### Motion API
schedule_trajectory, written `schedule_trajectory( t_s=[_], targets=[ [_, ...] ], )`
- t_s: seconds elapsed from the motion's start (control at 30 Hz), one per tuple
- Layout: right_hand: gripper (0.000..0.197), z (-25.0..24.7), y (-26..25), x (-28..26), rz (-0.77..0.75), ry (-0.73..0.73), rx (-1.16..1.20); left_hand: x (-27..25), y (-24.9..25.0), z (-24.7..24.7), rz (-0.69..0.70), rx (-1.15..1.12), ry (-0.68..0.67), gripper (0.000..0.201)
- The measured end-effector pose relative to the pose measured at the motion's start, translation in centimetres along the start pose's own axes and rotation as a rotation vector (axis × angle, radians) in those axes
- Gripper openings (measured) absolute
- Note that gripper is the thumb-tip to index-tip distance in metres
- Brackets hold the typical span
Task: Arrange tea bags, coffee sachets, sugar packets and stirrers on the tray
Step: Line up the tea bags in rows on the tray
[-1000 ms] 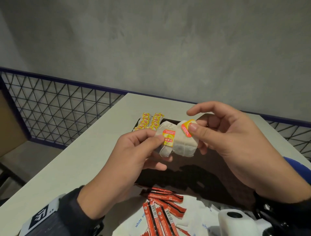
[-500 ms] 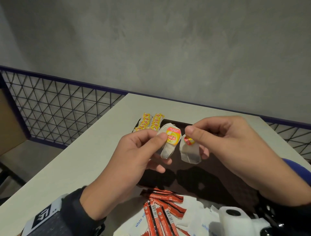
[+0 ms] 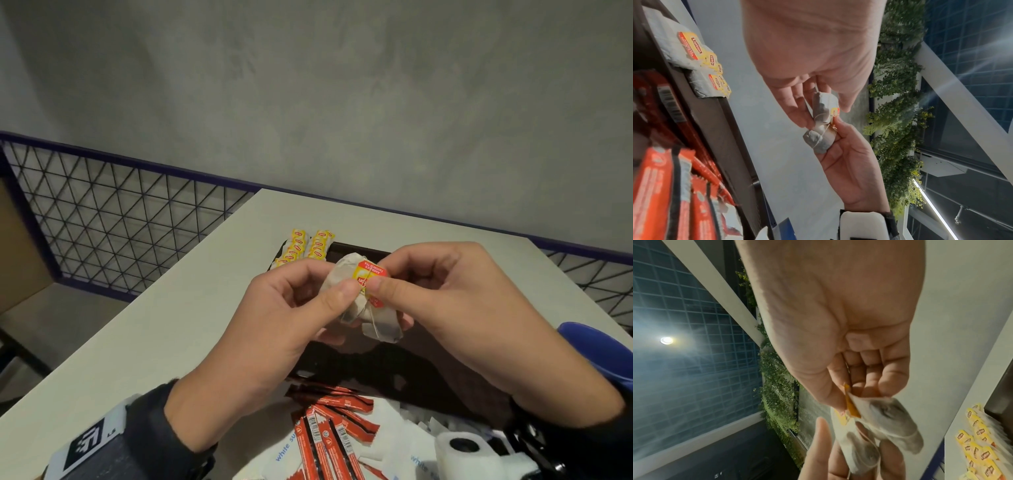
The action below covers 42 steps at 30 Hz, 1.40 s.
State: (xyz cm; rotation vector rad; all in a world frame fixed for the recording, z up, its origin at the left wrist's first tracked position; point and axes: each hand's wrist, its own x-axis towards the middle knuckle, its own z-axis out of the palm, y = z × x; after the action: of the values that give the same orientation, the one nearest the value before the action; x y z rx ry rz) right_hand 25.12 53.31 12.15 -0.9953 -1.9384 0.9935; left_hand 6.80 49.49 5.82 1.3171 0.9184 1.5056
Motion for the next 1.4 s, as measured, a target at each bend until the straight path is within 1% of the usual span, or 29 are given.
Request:
schedule_trajectory(
  t_s=[0.23, 0.4, 0.47, 0.57, 0.67, 0.8, 0.9, 1.0, 1.1, 1.27, 1.4],
  targets=[
    [0.009, -0.3, -0.3, -0.2, -0.057, 0.025, -0.035, 0.0, -0.2, -0.1, -0.002, 0.065, 0.002, 0.009],
    [0.010, -0.2, -0.2, -0.3, -0.083, -0.006, -0.088, -0.1, 0.3, 0.1, 0.016, 0.036, -0.008, 0.014],
    [0.009, -0.1, -0.2, -0.4, -0.099, -0.015, -0.142, 0.0, 0.2, 0.2, 0.025, 0.038, 0.015, 0.018],
    [0.009, 0.0, -0.2, -0.5, -0.115, 0.015, -0.229, 0.1, 0.0, 0.0, 0.036, 0.038, 0.075, 0.020],
    [0.009, -0.1, -0.3, -0.6, -0.111, 0.029, -0.267, 0.2, -0.1, 0.0, 0.061, 0.027, 0.113, 0.020],
    [0.013, 0.2, -0.6, -0.8, -0.082, -0.035, -0.245, 0.2, 0.0, 0.0, 0.080, -0.009, 0.121, 0.021],
    [0.013, 0.6, -0.6, -0.8, -0.065, -0.091, -0.219, 0.1, -0.2, 0.0, 0.066, -0.015, 0.114, 0.022],
    [0.014, 0.7, -0.3, -0.5, -0.033, -0.107, -0.165, 0.0, -0.3, 0.1, 0.054, -0.058, 0.111, 0.023],
    [0.016, 0.7, 0.0, -0.4, 0.023, -0.137, -0.130, 0.1, -0.4, 0.1, 0.049, -0.085, 0.117, 0.026],
    [0.016, 1.5, 0.8, -0.2, 0.132, -0.236, -0.116, 0.3, -0.1, -0.1, 0.026, -0.168, 0.171, 0.031],
    [0.013, 1.3, 1.2, 0.0, 0.187, -0.229, -0.113, 0.5, 0.4, -0.1, -0.011, -0.271, 0.171, 0.028]
  ],
)
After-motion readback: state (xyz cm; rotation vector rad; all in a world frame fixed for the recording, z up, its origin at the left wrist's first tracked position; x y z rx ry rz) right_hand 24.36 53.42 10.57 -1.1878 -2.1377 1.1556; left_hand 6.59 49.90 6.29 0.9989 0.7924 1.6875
